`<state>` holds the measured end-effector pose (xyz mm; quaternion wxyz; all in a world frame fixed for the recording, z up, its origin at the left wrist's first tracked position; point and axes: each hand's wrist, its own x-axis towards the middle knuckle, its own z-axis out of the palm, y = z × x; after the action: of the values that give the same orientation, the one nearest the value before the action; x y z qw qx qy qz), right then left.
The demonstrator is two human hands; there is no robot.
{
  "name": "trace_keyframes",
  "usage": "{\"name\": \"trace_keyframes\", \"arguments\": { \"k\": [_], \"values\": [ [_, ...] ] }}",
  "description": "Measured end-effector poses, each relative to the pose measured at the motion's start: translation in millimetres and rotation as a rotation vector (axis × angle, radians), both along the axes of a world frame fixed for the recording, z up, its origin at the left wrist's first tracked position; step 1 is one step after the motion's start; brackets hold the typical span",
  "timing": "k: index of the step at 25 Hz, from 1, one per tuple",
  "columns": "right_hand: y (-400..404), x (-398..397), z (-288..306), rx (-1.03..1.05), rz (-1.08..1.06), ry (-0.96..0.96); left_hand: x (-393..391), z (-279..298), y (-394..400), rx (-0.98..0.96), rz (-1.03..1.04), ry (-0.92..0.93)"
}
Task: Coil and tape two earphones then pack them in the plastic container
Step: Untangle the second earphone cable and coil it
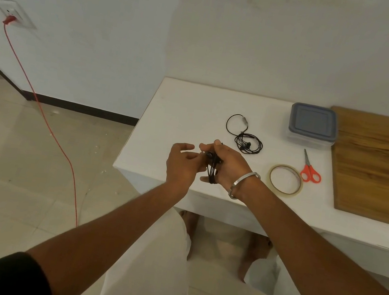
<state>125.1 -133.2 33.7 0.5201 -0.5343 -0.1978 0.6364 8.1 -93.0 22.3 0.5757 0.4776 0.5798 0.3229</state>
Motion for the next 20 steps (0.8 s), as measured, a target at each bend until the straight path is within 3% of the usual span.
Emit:
{"name": "trace_keyframes", "arguments": {
  "k": [6,9,15,17,20],
  "values": [
    [0.3,-3.5,-4.1,0.015,0.031,-0.04,-1.6,4.0,6.4,-0.143,-0.015,-0.126],
    [-1.8,-0.2,-7.9,0.063,0.153,-0.246,-11.6,6.1,12.7,-0.188,-0.166,-0.231],
    [-7.9,3.1,-9.7,0.143,0.417,-0.871,-20.5,14.4,23.4,-0.247,-0.457,-0.192],
    [-9.1,2.7,-15.0,0.172,0.468,-0.974,-20.5,15.7,21.2,-0.195,-0.539,-0.176],
    [-12.1,-0.3,-15.4,0.183,0.446,-0.977,-20.7,15.2,19.0,-0.146,-0.575,-0.139]
  ]
}}
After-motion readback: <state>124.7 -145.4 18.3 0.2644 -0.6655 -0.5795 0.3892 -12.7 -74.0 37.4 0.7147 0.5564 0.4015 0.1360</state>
